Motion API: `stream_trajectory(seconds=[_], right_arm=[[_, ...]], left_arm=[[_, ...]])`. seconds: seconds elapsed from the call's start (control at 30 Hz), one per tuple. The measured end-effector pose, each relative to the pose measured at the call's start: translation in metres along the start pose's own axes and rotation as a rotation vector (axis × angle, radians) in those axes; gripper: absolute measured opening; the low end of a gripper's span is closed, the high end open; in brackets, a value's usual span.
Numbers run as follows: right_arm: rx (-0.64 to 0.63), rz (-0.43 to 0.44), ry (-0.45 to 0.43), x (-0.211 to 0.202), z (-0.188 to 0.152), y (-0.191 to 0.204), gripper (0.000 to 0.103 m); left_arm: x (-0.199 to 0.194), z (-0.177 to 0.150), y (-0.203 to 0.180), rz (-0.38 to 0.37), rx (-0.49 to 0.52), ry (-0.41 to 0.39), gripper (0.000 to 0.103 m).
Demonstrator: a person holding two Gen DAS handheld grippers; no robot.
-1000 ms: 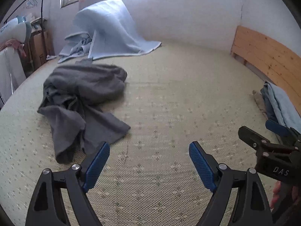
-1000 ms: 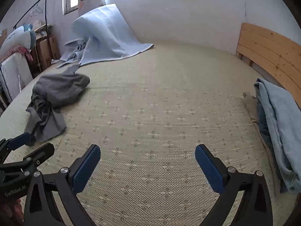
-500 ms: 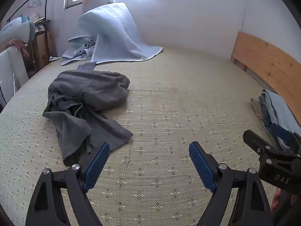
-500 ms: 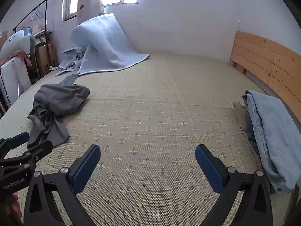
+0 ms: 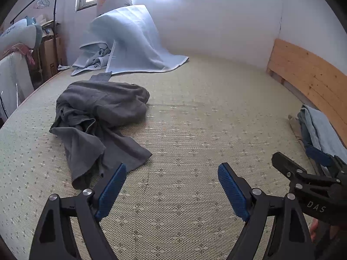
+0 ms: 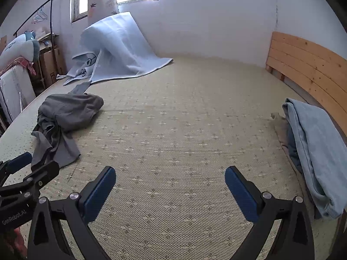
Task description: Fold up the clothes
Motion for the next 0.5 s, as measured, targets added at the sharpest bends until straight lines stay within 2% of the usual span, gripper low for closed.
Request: stream_trajectory(seconds=[0.5], right_arm=[[-0.009,0.008,0.009,0.0057,0.0007,0.0081,0.103]], left_arm=[[-0.0033,-0.0019,-0.0001,-0.001,0.031,-0.010,0.089]])
Point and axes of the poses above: each gripper's, at about its wrist camera, not at the fingertips, and x roughly the way its jaws point, y to its left, z to its top, the point moved 3 cm from there along x, roughly the way its jaws point, and after that the axes turned 3 degrees about y, right-handed, at the moved point
